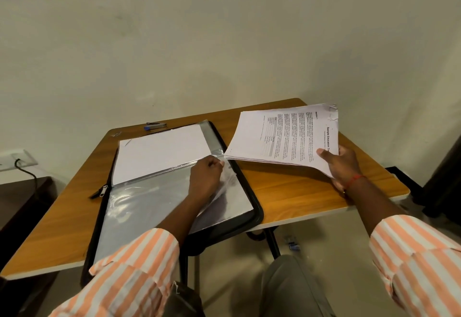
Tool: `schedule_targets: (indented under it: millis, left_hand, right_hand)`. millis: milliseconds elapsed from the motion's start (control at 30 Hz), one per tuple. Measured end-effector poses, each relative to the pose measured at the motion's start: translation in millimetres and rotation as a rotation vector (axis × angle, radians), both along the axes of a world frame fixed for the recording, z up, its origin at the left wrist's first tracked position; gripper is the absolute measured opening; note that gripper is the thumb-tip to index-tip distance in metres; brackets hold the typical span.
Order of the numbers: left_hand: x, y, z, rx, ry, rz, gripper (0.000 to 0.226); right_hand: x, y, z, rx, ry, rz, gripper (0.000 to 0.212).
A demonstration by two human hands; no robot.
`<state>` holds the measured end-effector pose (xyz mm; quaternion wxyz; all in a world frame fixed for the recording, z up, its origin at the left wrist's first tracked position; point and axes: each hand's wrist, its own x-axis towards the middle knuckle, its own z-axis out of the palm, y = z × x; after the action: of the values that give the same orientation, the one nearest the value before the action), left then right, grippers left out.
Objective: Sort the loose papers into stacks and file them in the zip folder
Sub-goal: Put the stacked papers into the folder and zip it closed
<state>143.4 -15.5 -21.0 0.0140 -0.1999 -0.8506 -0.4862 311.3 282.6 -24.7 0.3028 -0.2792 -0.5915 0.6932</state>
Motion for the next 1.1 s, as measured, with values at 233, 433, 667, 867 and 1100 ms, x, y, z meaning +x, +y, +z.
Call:
schedule_targets:
  millis: [233, 433, 667, 867, 1100]
  left_hand:
    - [13.7, 1.9, 3.6, 0.12, -0.002, 0.087, 0.019]
    - [18.5, 2.1, 0.9, 0.108, 0.04, 0.118, 0.019]
    - [18.7, 4.3, 1.8, 0.152, -0.038, 0.102, 0.018]
    - [17.6, 4.7, 4.0, 0.041, 0.009, 0.047, 0.025]
    - [13.7, 7.9, 5.5, -0.084, -0.076, 0.076, 0.015]
  right_hand:
    - [10.8, -5.3, 3.7, 0.021, -0.052, 0.047, 0.035]
    - [27.8, -4.1, 6.4, 0.169, -0.138, 0.008, 0.034]
    - [27.1, -2.1, 22.1, 0.255, -0.132, -0.004, 0.029]
    - [22.0, -10.2, 28.0, 0.209, -0.128, 0.136, 0.028]
    - [20.7, -2.9, 35.6, 0.074, -0.207, 0.311, 0.035]
